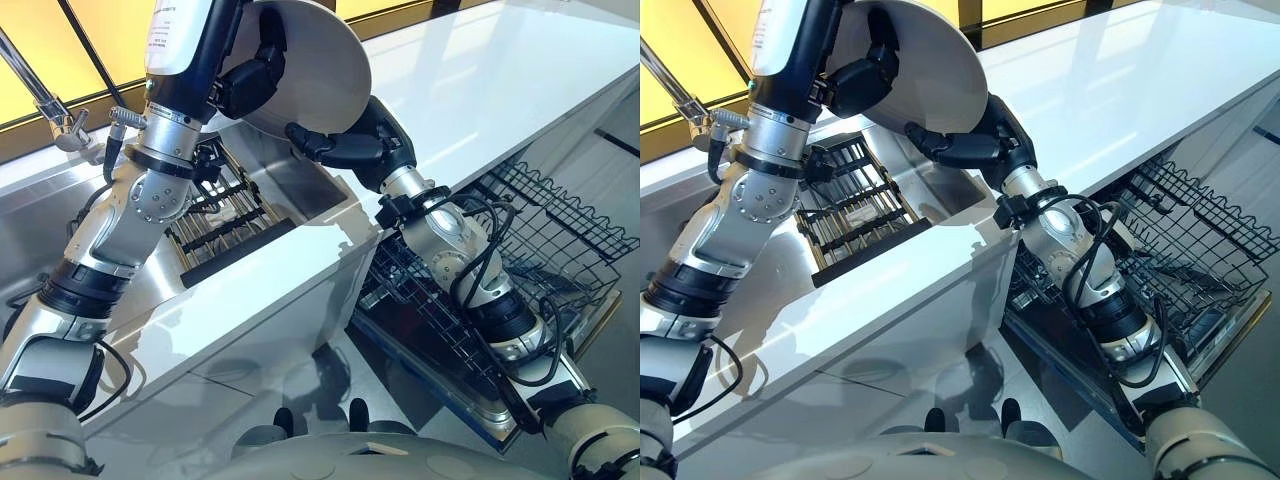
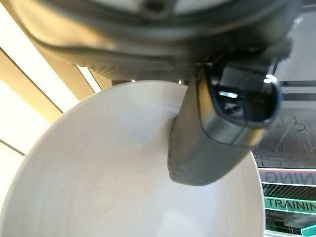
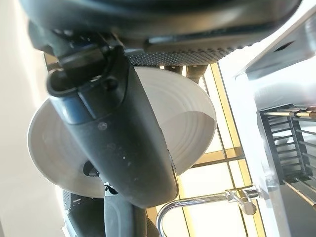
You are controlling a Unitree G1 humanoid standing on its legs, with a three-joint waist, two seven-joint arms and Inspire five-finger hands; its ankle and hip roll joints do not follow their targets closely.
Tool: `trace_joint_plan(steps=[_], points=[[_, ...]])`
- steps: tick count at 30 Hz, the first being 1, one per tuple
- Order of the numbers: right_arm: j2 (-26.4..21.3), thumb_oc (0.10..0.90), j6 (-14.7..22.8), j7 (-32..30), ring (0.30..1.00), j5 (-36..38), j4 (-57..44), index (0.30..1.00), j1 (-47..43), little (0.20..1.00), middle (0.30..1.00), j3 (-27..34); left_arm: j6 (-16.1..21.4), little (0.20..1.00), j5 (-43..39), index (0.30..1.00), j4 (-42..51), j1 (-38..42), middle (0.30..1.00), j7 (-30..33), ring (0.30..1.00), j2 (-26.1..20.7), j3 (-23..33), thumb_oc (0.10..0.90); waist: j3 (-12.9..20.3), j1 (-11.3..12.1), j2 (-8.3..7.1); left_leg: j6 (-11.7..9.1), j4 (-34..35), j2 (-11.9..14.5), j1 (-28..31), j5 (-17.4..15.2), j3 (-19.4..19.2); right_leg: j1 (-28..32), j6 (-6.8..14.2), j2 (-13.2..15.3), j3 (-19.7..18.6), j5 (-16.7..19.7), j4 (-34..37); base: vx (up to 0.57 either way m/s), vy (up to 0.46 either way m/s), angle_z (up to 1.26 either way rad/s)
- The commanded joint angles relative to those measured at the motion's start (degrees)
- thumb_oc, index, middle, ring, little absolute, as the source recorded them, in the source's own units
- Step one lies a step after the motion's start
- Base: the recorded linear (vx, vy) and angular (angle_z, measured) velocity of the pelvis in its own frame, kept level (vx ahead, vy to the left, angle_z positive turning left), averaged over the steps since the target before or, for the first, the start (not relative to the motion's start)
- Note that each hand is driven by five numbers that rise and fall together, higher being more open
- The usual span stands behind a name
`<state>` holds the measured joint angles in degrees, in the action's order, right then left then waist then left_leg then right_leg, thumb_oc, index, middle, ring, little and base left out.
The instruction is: Pick up plates and place into dishwasher.
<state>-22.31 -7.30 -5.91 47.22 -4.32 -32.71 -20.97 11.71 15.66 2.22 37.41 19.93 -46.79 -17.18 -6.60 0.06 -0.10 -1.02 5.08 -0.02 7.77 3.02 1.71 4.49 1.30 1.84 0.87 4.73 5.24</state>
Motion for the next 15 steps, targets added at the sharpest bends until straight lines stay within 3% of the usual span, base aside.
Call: trace_joint_plan(steps=[1,6,7,9,15], points=[[4.15,0.8,8.71,4.44,0.9,5.07,-6.22,0.9,-4.42,0.9,0.9,3.48,2.81,0.2,0.1,0.3,-1.06,0.0,0.3,1.08,0.3,-0.1,1.81,0.1,7.53,1.06,-0.82,2.69,-0.64,-4.13,-1.19,-1.76,-1.38,1.51,1.2,-0.12,2.88,-0.68,-0.78,0.03,-0.012,0.0],[4.78,0.8,9.21,4.72,0.9,5.75,-6.93,0.9,-4.13,0.9,0.9,3.57,2.7,0.2,-0.76,0.3,-2.31,-1.64,0.3,0.79,0.3,-0.13,3.13,0.1,7.47,1.37,-0.86,2.62,-0.57,-4.09,-1.08,-1.81,-2.0,1.57,1.32,0.2,4.05,-0.58,-0.62,0.0,-0.001,-0.01],[4.89,0.462,9.55,4.87,0.611,5.74,-7.04,0.611,-4.05,0.562,0.611,3.67,2.86,0.2,-1.22,0.3,-2.53,-2.02,0.3,0.55,0.3,-0.02,3.38,0.1,7.46,1.35,-0.85,2.64,-0.58,-4.09,-1.07,-1.84,-2.09,1.55,1.33,0.21,4.03,-0.54,-0.6,0.0,0.0,0.0],[5.22,0.1,9.9,4.66,0.3,5.82,-7.27,0.3,-4.14,0.2,0.3,3.95,2.66,0.2,-1.88,0.3,-2.82,-2.44,0.3,-0.02,0.3,0.43,3.63,0.1,7.44,1.28,-0.75,2.63,-0.59,-4.08,-1.04,-1.84,-2.17,1.56,1.33,0.21,3.87,-0.46,-0.52,0.0,0.0,0.0],[5.78,0.1,10.18,4.61,0.3,4.09,-7.26,0.3,-3.86,0.2,0.3,4.51,2.58,0.2,-3.04,0.3,-3.25,-4.15,0.3,-2.34,0.3,1.84,4.18,0.1,7.5,1.51,-0.65,2.63,-0.57,-4.11,-0.98,-1.81,-2.51,1.66,1.54,0.58,4.51,-0.28,-0.29,0.0,0.0,0.0]])
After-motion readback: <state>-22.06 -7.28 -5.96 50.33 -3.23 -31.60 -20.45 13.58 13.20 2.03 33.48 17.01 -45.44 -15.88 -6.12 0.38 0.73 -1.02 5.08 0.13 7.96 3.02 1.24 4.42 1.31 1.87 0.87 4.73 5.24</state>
